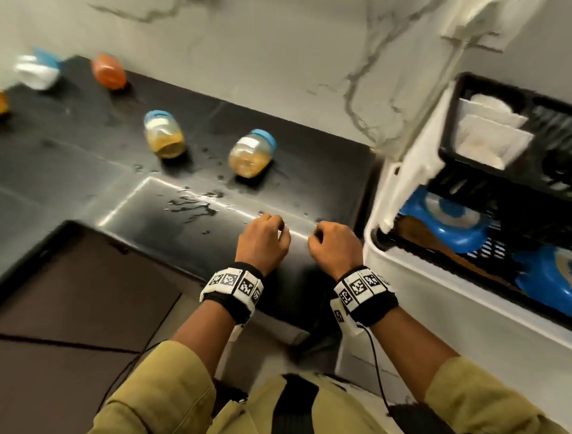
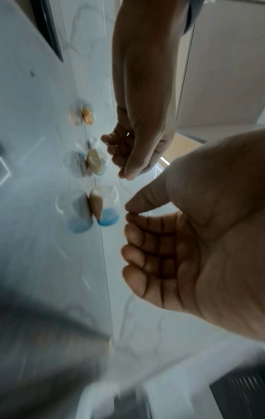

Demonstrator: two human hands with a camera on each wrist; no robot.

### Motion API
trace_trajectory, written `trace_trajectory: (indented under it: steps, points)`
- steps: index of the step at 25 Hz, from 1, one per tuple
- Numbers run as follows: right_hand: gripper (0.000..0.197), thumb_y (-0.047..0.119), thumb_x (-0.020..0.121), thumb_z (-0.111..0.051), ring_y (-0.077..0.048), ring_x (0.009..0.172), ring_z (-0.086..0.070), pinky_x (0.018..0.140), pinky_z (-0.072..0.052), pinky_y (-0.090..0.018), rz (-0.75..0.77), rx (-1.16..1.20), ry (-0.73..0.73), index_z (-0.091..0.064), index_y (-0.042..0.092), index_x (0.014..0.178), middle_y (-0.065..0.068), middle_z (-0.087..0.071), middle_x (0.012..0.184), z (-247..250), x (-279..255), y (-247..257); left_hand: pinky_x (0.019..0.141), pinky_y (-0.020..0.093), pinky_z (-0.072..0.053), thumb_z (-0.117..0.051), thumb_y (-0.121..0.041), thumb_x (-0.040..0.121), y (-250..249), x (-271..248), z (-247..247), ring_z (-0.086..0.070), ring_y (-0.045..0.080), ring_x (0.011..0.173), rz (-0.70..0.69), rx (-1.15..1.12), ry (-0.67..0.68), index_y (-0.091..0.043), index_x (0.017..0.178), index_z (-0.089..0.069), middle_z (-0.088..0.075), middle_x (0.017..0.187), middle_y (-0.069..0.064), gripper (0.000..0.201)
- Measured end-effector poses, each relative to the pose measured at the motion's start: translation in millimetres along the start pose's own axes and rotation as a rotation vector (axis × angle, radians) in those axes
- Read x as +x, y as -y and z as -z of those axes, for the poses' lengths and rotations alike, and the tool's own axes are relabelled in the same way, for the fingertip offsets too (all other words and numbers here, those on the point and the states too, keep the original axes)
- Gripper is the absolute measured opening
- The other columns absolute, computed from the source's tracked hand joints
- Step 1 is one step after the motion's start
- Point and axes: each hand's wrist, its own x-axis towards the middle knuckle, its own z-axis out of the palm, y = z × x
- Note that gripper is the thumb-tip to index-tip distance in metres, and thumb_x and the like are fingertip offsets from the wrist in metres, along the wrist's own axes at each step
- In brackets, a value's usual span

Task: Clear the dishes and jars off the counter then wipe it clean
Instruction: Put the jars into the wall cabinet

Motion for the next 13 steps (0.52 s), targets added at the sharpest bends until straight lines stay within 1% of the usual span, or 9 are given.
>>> trace_trajectory:
  steps: [1,3,5,8,11,13]
  points:
    - [0.02,0.03,0.082,-0.054,-0.032,0.086,-0.064,0.068,-0.047,-0.033,0.039,-0.008,0.018,-0.066,0.014,0.082,-0.008,-0.07,0.087,-7.9,5.5,26.9,0.061,0.04,-0.048,-0.058,-0.025,0.086,22.6,-0.9,17.7,-0.06,0.036,0.078,0.041,-0.003,-0.035,-0.01,0.079,-0.06,-0.062,0.083,0.012,0.017]
    - [0.02,0.031,0.082,-0.054,-0.033,0.084,-0.064,0.068,-0.048,-0.033,0.106,-0.027,0.04,-0.067,0.015,0.083,-0.008,-0.07,0.086,-23.3,15.7,82.1,0.063,0.039,-0.047,-0.057,-0.027,0.086,65.1,-2.0,54.7,-0.06,0.034,0.079,0.117,-0.005,-0.094,-0.011,0.079,-0.059,-0.063,0.084,0.011,0.017]
    - [0.02,0.03,0.081,-0.055,-0.033,0.084,-0.064,0.066,-0.047,-0.032,0.164,-0.033,0.045,-0.067,0.014,0.084,-0.008,-0.07,0.085,-38.5,26.2,130.8,0.064,0.038,-0.047,-0.058,-0.027,0.086,99.4,-0.2,88.9,-0.06,0.031,0.079,0.163,-0.012,-0.151,-0.013,0.078,-0.057,-0.064,0.084,0.009,0.016]
    - [0.021,0.031,0.082,-0.054,-0.033,0.081,-0.065,0.065,-0.051,-0.034,0.288,-0.026,0.066,-0.066,0.014,0.082,-0.008,-0.07,0.084,-68.8,42.0,216.8,0.065,0.038,-0.049,-0.056,-0.027,0.086,163.7,-0.3,145.4,-0.06,0.03,0.077,0.213,-0.002,-0.236,-0.014,0.077,-0.054,-0.063,0.082,0.009,0.016]
    - [0.022,0.032,0.082,-0.054,-0.033,0.079,-0.065,0.065,-0.051,-0.033,0.385,-0.012,0.08,-0.067,0.016,0.081,-0.008,-0.071,0.084,-93.6,54.1,296.2,0.065,0.037,-0.049,-0.055,-0.028,0.087,226.3,-7.2,197.7,-0.06,0.028,0.074,0.29,0.055,-0.291,-0.013,0.078,-0.055,-0.063,0.081,0.008,0.018]
    - [0.021,0.032,0.083,-0.054,-0.031,0.078,-0.065,0.065,-0.05,-0.033,0.437,0.002,0.088,-0.068,0.016,0.08,-0.007,-0.071,0.083,-104.4,60.4,337.1,0.065,0.036,-0.049,-0.055,-0.028,0.089,260.4,-12.0,224.9,-0.059,0.026,0.072,0.322,0.075,-0.316,-0.013,0.08,-0.056,-0.062,0.079,0.007,0.017]
